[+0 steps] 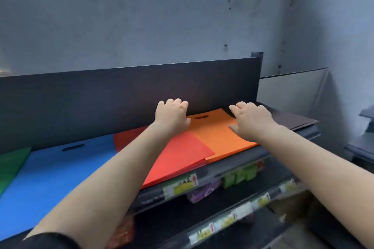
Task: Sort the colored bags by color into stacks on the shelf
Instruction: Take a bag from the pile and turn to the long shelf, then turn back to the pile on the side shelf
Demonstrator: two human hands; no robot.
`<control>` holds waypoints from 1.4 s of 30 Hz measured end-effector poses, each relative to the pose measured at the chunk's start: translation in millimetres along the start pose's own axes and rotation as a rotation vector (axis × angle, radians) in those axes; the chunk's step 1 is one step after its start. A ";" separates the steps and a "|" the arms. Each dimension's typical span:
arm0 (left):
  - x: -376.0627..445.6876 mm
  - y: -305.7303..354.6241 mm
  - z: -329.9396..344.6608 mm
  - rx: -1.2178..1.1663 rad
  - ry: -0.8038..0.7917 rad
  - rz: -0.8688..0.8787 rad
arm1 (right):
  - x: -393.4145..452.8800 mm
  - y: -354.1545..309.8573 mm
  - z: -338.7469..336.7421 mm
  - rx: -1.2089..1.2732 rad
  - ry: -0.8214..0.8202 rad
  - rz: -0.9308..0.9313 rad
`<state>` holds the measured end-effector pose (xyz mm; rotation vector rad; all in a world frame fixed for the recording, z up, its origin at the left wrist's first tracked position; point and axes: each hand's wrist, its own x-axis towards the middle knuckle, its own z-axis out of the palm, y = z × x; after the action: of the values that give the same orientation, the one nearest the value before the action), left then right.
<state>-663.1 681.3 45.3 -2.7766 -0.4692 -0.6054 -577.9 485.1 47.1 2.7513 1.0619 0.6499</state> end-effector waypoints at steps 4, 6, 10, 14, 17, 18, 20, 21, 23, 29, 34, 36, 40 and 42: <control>41.5 87.3 4.8 -0.075 -0.005 0.127 | -22.8 85.5 16.1 -0.008 -0.078 0.151; 60.5 127.6 6.0 -0.103 0.002 0.194 | -33.3 123.6 23.9 -0.029 -0.118 0.215; 98.7 204.0 9.2 -0.151 0.002 0.322 | -50.9 196.2 40.7 -0.061 -0.176 0.343; 139.9 274.4 17.9 -0.184 0.001 0.433 | -64.3 262.7 59.2 -0.079 -0.213 0.460; 173.8 322.8 26.0 -0.227 0.021 0.506 | -67.2 310.7 73.0 -0.109 -0.232 0.540; 186.0 338.9 28.7 -0.240 0.021 0.529 | -66.9 326.7 77.4 -0.116 -0.235 0.569; 211.5 371.2 33.4 -0.260 0.015 0.570 | -64.8 358.0 86.7 -0.130 -0.247 0.619; 225.0 387.5 35.2 -0.270 0.015 0.590 | -63.3 373.7 91.4 -0.141 -0.253 0.640; 251.9 419.5 37.7 -0.292 0.016 0.634 | -59.6 404.4 99.8 -0.163 -0.265 0.681; 311.4 513.8 48.0 -0.354 0.030 0.765 | -58.0 487.8 123.9 -0.161 -0.263 0.817; 340.8 583.4 51.5 -0.395 0.030 0.851 | -69.8 544.9 141.5 -0.163 -0.279 0.917; 349.8 612.6 53.2 -0.385 0.021 0.886 | -74.8 567.8 149.0 -0.165 -0.292 0.944; 365.8 672.7 57.7 -0.392 0.003 0.925 | -86.5 616.1 168.0 -0.159 -0.292 0.981; 371.0 702.6 60.0 -0.401 -0.014 0.942 | -94.0 642.4 178.0 -0.152 -0.286 0.992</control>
<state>-67.2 152.5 28.3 -2.8873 1.0191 -0.4574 -169.7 -49.6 22.1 2.9565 -0.4538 0.3514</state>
